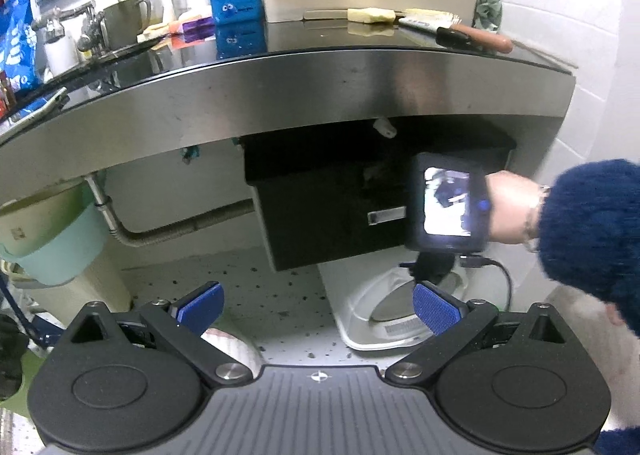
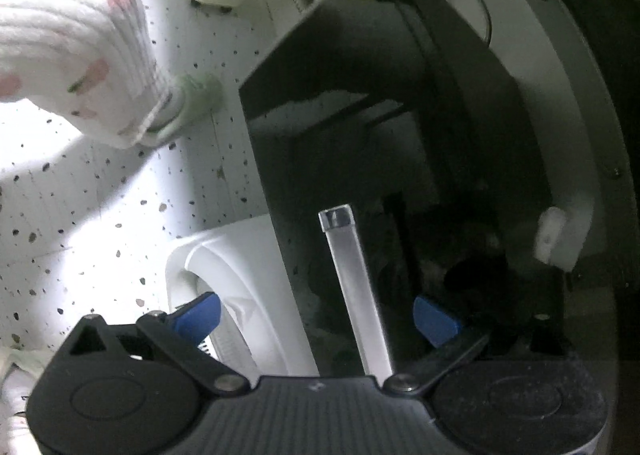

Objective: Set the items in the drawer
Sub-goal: 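Close the right tool on the silver drawer handle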

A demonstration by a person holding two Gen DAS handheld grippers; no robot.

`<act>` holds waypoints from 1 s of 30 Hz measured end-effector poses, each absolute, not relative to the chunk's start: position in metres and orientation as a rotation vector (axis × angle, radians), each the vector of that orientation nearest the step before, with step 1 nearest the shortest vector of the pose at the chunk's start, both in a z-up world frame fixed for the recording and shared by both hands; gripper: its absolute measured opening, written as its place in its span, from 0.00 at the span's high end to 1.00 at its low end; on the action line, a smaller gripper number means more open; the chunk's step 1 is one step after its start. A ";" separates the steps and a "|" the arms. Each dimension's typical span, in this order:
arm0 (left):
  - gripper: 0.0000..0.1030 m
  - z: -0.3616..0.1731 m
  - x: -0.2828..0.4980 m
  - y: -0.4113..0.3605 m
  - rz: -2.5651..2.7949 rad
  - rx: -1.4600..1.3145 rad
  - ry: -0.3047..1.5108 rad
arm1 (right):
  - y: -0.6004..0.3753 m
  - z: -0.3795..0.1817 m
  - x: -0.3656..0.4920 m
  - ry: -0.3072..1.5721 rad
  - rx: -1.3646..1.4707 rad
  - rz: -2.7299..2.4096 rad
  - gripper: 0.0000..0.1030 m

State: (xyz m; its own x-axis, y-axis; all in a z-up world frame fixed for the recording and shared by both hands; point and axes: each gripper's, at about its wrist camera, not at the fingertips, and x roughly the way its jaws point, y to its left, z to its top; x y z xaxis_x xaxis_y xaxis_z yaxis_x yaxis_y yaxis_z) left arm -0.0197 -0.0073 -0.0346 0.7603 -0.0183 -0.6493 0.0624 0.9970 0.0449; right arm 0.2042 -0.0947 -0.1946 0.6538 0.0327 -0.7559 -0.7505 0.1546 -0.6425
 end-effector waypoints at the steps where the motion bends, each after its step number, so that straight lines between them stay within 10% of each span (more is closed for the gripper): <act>1: 0.01 -0.035 -0.020 -0.007 -0.048 0.063 0.706 | -0.095 -0.199 0.207 0.686 -1.332 0.626 0.00; 30: 0.01 -0.033 -0.023 -0.010 -0.048 0.082 0.712 | -0.091 -0.237 0.226 0.725 -1.453 0.660 0.00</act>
State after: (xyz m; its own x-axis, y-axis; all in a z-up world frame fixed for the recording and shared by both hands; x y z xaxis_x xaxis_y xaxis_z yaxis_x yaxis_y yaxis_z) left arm -0.0233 -0.0098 -0.0335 0.7564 -0.0164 -0.6539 0.0725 0.9956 0.0588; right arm 0.2256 -0.0909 -0.2368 0.6305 -0.0350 -0.7754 -0.7753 0.0211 -0.6313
